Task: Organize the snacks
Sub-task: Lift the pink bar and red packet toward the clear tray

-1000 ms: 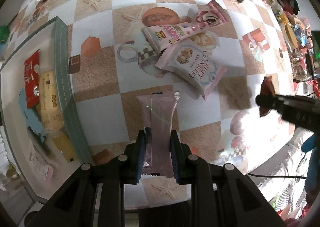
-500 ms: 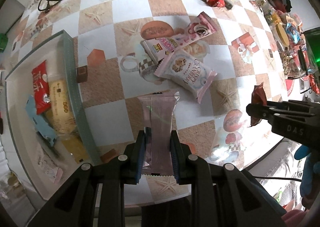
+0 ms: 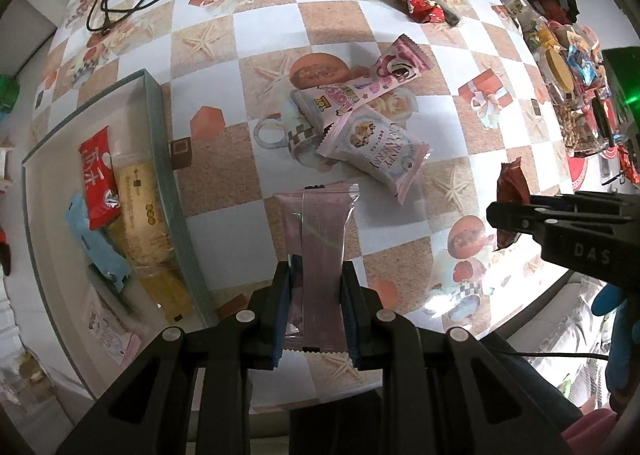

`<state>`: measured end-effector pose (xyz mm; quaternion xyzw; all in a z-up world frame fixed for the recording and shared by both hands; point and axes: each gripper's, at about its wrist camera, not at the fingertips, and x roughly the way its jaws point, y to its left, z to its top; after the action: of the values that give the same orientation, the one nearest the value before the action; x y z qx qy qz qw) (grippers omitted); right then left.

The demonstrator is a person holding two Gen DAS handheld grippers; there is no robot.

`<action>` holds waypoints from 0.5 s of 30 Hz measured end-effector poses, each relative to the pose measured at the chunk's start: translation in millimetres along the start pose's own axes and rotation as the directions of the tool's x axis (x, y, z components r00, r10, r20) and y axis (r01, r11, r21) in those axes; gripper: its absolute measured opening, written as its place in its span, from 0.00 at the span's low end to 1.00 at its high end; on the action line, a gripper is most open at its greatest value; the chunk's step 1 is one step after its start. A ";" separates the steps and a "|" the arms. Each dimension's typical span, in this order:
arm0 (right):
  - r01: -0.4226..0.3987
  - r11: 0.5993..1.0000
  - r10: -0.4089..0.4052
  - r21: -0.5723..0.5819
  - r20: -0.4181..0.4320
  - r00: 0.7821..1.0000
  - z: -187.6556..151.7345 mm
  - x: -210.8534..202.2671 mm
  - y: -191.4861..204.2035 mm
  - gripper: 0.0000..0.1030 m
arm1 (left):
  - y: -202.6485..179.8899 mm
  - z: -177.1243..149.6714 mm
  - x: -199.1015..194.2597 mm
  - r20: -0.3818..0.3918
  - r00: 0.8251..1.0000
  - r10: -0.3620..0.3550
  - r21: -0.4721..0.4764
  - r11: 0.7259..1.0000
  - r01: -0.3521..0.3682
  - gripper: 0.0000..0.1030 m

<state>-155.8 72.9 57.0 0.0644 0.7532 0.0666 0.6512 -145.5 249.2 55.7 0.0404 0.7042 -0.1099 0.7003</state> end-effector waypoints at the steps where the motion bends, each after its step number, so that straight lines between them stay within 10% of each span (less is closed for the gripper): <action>1: -0.001 1.000 0.001 0.001 -0.001 1.000 1.2 -2.2 -4.1 0.27 | -1.7 -0.4 -0.2 0.002 1.000 0.001 0.004 1.000 -0.001 0.25; 15: -0.001 0.999 0.002 -0.051 0.016 1.000 9.3 -7.6 16.6 0.27 | 15.2 -1.2 -14.1 0.054 0.999 0.001 -0.038 0.999 0.001 0.25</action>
<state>-145.4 87.9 66.1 0.0488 0.7460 0.0856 0.6586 -143.2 265.6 68.2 0.0242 0.6870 -0.0976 0.7197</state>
